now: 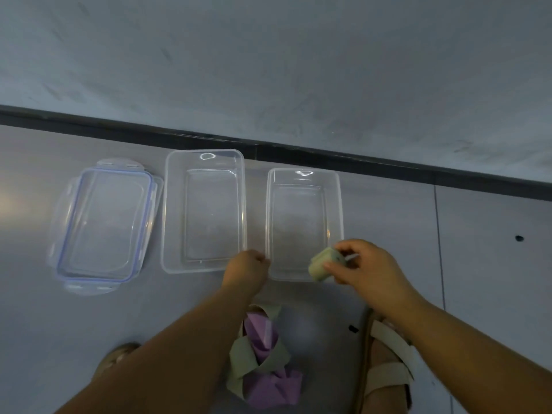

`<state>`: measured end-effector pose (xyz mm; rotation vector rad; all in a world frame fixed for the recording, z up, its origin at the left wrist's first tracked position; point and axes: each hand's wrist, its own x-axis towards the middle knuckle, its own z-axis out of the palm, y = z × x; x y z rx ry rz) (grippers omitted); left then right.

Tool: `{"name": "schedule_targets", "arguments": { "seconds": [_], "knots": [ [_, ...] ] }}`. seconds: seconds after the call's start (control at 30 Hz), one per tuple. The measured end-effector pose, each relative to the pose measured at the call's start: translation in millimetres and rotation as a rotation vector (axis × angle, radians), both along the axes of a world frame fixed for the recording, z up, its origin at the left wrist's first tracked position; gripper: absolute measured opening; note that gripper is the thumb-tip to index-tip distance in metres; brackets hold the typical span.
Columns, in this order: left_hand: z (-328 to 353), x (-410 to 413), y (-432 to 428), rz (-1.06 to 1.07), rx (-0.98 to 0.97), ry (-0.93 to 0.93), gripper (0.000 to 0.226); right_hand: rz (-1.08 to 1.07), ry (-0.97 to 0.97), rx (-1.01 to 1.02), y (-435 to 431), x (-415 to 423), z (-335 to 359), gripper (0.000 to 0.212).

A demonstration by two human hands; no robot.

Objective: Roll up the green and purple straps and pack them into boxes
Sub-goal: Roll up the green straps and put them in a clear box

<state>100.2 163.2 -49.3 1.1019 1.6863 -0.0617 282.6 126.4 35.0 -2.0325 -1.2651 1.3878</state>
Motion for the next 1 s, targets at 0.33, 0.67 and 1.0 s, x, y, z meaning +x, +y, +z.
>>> {"name": "schedule_targets", "arguments": {
  "seconds": [0.33, 0.67, 1.0],
  "knots": [
    [-8, -1, 6, 0.214, -0.115, -0.144, 0.025, -0.014, -0.154, 0.028, 16, -54, -104, 0.025],
    [-11, -4, 7, 0.246, -0.145, -0.156, 0.023, 0.149, -0.277, -0.033, 21, -58, -128, 0.019],
    [-9, -3, 8, 0.234, -0.135, -0.161, 0.021, 0.336, -0.319, -0.047, 24, -60, -126, 0.026]
  ]
}}
